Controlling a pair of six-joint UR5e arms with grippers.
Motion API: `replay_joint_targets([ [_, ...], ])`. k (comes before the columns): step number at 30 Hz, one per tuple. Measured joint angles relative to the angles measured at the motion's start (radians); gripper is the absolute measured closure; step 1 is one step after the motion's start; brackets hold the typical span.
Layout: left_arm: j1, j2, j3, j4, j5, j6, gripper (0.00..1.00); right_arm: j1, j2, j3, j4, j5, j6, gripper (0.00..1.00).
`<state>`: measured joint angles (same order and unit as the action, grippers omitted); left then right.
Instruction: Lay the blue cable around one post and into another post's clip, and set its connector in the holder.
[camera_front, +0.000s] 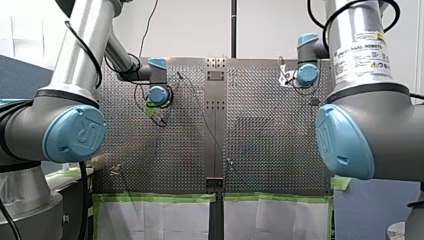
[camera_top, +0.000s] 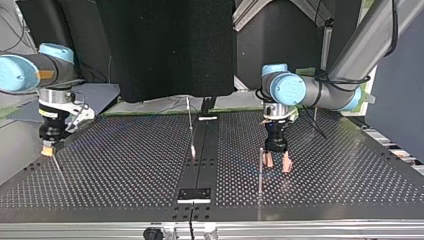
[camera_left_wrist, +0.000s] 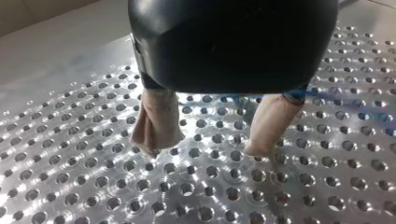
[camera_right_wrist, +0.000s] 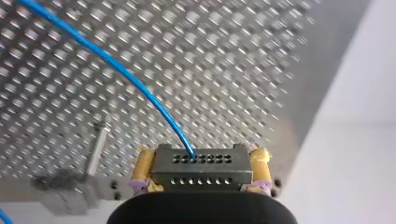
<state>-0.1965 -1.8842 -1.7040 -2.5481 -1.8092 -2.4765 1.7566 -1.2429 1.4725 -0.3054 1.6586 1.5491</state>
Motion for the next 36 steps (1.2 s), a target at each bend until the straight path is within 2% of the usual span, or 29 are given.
replay_joint_targets([
  [3,-0.001,0.000,0.000,-0.002,-0.001,0.002,0.00,-0.029,-0.031,0.001,0.031,-0.017,0.014,1.00],
  [6,-0.001,0.000,0.000,-0.006,0.000,0.001,0.00,-0.043,-0.064,0.008,0.064,-0.042,-0.001,1.00],
  [10,0.001,0.000,0.000,-0.013,0.001,0.001,0.00,-0.057,-0.101,0.032,0.101,-0.075,-0.023,1.00],
  [16,0.001,0.000,0.000,-0.021,0.002,0.000,0.00,-0.067,-0.136,0.056,0.156,-0.091,-0.011,1.00],
  [20,0.002,0.000,0.000,-0.021,0.003,0.000,0.00,-0.081,-0.118,0.066,0.187,-0.095,0.002,1.00],
  [23,0.003,0.000,0.000,-0.022,0.003,0.001,0.00,-0.090,-0.093,0.071,0.188,-0.096,0.013,1.00],
  [30,0.003,0.000,0.000,-0.022,0.003,0.002,0.00,-0.113,-0.029,0.085,0.137,-0.110,0.063,1.00],
  [33,0.002,0.000,0.000,-0.022,0.003,0.002,0.00,-0.123,-0.004,0.086,0.115,-0.128,0.073,1.00],
  [36,0.002,0.000,0.000,-0.022,0.003,0.002,0.00,-0.134,0.022,0.087,0.091,-0.152,0.075,1.00],
])
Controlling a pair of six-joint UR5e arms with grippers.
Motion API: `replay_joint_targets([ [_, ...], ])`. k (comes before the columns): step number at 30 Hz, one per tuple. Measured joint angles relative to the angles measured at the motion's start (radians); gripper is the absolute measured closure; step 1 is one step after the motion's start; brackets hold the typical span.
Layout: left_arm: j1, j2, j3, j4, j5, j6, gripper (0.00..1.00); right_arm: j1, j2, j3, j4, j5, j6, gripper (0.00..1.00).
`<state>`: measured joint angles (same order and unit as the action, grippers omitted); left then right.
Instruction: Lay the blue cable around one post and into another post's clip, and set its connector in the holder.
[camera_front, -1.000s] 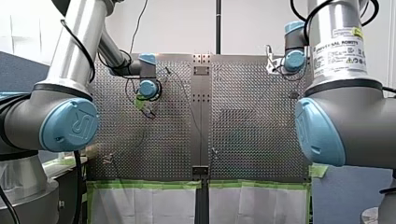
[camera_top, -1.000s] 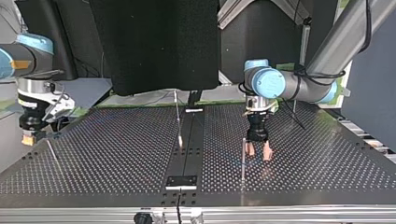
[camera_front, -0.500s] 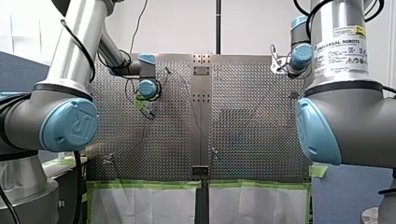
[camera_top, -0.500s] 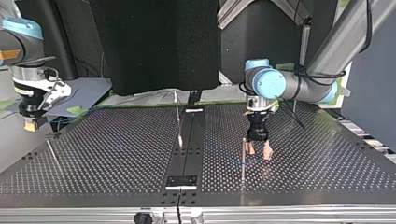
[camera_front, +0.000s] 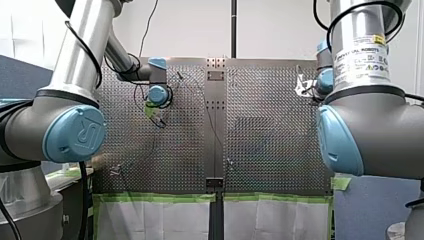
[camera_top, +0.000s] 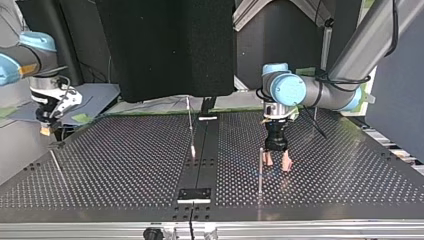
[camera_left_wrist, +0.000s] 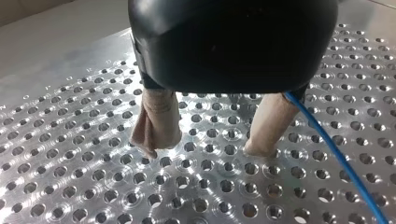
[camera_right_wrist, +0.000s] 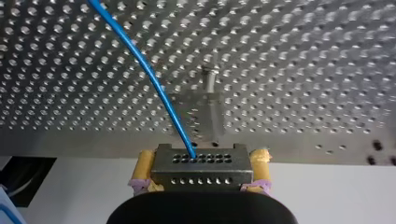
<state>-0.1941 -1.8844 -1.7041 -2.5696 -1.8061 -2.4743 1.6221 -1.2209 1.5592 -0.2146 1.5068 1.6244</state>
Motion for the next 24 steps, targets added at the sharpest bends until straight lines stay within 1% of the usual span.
replay_joint_targets([
  [2,0.000,0.000,0.000,0.000,0.000,0.000,0.00,-0.007,0.014,0.000,-0.014,-0.013,-0.001,1.00],
  [6,0.000,0.000,0.000,0.000,0.000,0.000,0.00,-0.023,0.052,0.000,-0.037,-0.052,-0.009,1.00],
  [9,0.001,0.000,0.000,0.000,0.000,0.000,0.00,-0.031,0.069,0.000,-0.050,-0.080,-0.015,1.00],
  [14,0.003,0.000,0.000,0.000,0.000,-0.001,0.00,-0.047,0.076,-0.003,-0.071,-0.124,-0.018,1.00],
  [21,0.006,0.000,0.000,0.000,0.004,-0.002,0.00,-0.066,0.077,-0.027,-0.083,-0.191,-0.046,1.00],
  [24,0.007,0.000,0.000,0.000,0.005,-0.001,0.00,-0.076,0.077,-0.030,-0.096,-0.217,-0.046,1.00],
])
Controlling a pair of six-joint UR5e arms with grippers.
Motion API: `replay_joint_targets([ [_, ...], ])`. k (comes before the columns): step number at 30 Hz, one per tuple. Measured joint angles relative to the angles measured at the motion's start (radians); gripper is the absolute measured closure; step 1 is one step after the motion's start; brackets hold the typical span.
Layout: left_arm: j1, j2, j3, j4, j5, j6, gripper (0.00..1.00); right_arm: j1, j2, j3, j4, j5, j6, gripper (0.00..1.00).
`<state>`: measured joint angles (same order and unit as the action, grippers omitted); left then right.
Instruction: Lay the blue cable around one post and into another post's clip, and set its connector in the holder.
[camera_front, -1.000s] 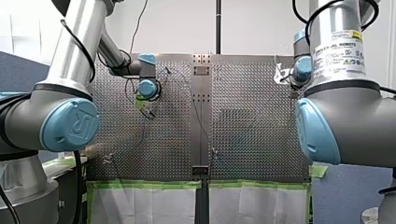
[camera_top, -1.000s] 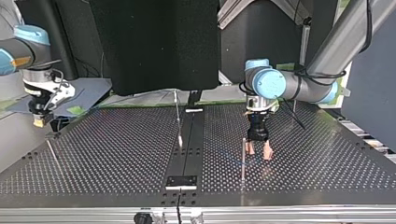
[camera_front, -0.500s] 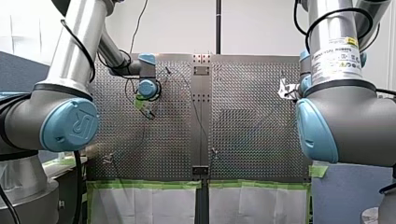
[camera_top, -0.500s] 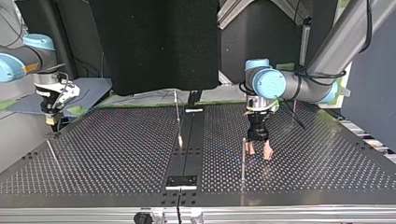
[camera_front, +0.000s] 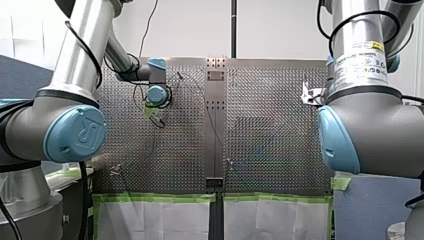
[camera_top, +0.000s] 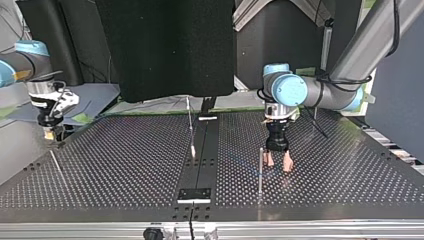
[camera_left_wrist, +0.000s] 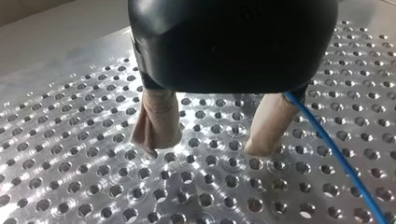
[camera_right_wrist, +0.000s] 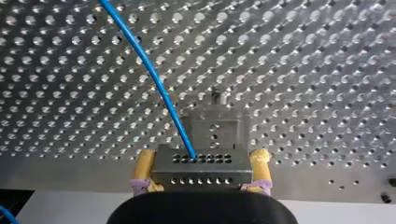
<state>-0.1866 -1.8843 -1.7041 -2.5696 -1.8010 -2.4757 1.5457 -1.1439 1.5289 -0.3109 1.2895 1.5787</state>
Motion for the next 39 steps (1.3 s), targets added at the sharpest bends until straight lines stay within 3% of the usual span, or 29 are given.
replay_joint_targets([
  [5,0.001,0.000,0.000,0.000,0.001,0.001,0.00,-0.016,0.001,-0.001,-0.011,-0.039,0.012,1.00],
  [12,0.002,0.000,0.000,0.000,0.004,0.001,0.00,-0.040,0.004,-0.005,-0.039,-0.108,0.046,1.00],
  [17,0.003,0.000,0.000,0.000,0.004,0.001,0.00,-0.052,0.016,-0.014,-0.043,-0.154,0.053,1.00],
  [22,0.005,0.000,0.000,-0.001,0.004,0.005,0.00,-0.057,0.048,-0.042,-0.018,-0.200,0.041,1.00],
  [30,0.006,0.000,0.000,-0.002,0.004,0.006,0.00,-0.063,0.060,-0.073,-0.010,-0.269,0.022,1.00],
  [39,0.010,0.000,-0.001,-0.002,0.005,0.006,0.00,-0.071,0.062,-0.080,-0.019,-0.278,-0.013,1.00],
])
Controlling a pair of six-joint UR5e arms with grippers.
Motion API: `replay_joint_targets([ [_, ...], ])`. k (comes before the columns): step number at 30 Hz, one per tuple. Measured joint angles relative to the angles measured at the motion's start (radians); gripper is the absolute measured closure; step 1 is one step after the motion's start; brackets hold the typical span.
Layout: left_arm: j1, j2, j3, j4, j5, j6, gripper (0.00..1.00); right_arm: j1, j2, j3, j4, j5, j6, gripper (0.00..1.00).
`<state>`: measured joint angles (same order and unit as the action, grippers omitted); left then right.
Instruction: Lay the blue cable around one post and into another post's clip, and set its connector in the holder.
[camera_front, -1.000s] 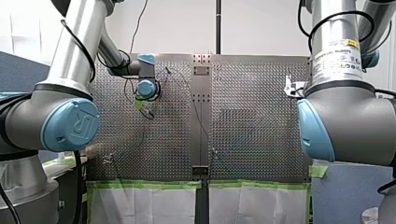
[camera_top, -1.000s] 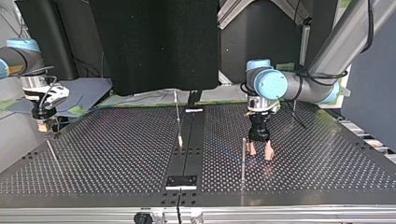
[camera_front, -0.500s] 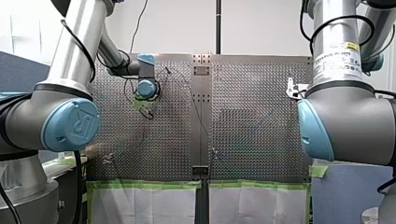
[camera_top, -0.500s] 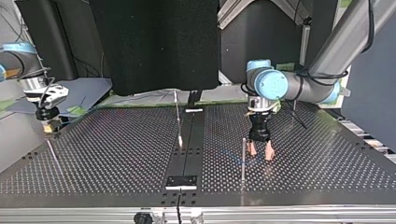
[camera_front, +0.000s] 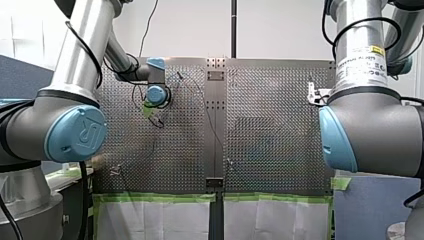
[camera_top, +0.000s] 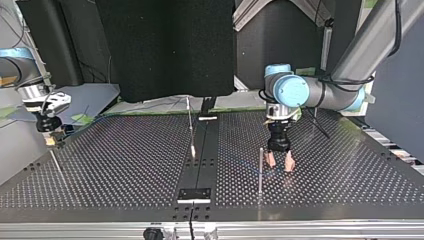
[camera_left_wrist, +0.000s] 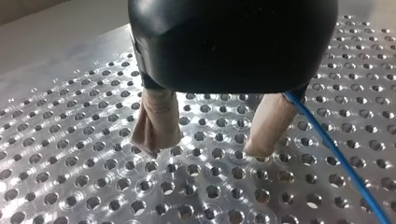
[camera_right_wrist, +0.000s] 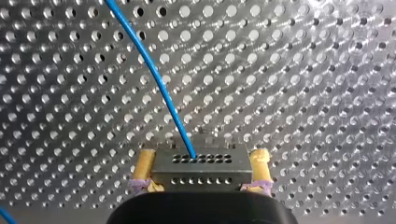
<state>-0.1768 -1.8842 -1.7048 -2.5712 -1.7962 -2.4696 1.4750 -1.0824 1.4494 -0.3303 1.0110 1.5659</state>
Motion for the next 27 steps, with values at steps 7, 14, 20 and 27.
replay_joint_targets([
  [7,0.003,0.000,0.000,0.001,0.001,0.000,0.00,-0.014,0.003,0.000,-0.001,0.001,-0.018,1.00],
  [14,0.003,0.000,0.000,0.001,0.004,0.000,0.00,-0.017,0.013,0.000,-0.005,0.003,-0.020,1.00],
  [20,0.003,0.000,0.000,0.000,0.005,0.000,0.00,-0.015,0.028,-0.002,-0.017,0.006,-0.021,1.00],
  [27,0.003,0.000,0.000,0.000,0.005,0.000,0.00,-0.012,0.032,-0.008,-0.021,0.006,-0.014,1.00],
])
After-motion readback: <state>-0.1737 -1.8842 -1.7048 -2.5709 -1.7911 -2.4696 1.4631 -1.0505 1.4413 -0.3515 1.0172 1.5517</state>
